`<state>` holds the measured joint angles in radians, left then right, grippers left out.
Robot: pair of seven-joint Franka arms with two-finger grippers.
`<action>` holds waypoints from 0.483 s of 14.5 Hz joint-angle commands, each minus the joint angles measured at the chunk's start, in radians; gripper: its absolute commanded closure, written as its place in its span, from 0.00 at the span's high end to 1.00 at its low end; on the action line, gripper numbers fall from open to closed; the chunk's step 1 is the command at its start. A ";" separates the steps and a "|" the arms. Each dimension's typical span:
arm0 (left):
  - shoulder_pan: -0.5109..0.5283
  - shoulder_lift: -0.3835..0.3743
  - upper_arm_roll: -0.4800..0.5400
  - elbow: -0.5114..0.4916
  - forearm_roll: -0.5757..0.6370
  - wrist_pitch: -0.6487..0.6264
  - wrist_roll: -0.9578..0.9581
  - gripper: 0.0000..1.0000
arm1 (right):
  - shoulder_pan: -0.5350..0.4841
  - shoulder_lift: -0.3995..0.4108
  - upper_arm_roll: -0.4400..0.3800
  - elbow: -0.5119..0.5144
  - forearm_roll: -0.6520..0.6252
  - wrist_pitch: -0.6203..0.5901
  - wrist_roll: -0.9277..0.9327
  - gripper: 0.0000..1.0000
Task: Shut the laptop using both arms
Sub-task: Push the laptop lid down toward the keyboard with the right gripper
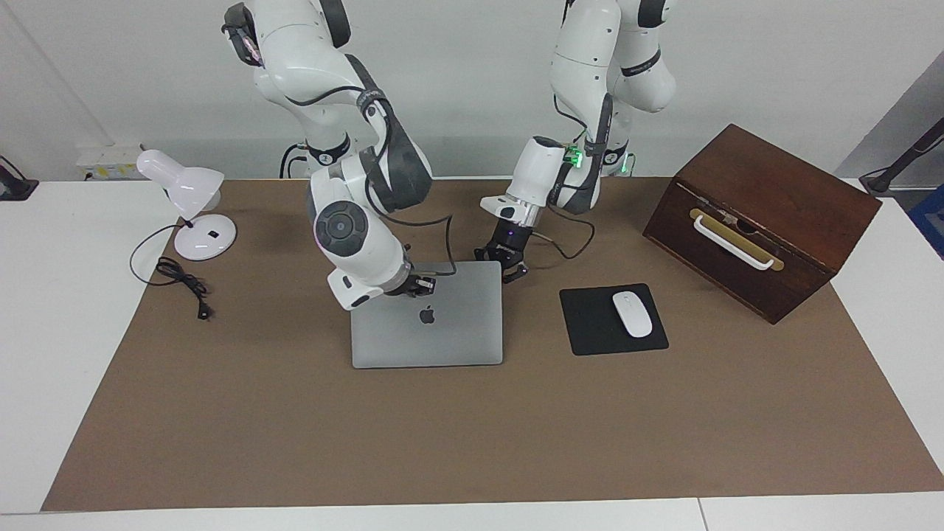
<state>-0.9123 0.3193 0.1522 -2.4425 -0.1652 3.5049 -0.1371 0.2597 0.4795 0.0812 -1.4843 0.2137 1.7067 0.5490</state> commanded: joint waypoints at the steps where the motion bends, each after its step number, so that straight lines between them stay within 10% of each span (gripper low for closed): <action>1: -0.017 0.000 0.020 -0.046 -0.016 -0.001 0.024 0.00 | -0.019 -0.074 0.008 -0.131 0.016 0.030 0.011 0.00; 7: -0.017 0.001 0.021 -0.047 -0.016 -0.001 0.025 0.00 | -0.019 -0.113 0.008 -0.238 0.016 0.097 0.003 0.00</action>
<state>-0.9123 0.3193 0.1523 -2.4428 -0.1652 3.5050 -0.1351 0.2535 0.4145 0.0805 -1.6406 0.2137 1.7555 0.5490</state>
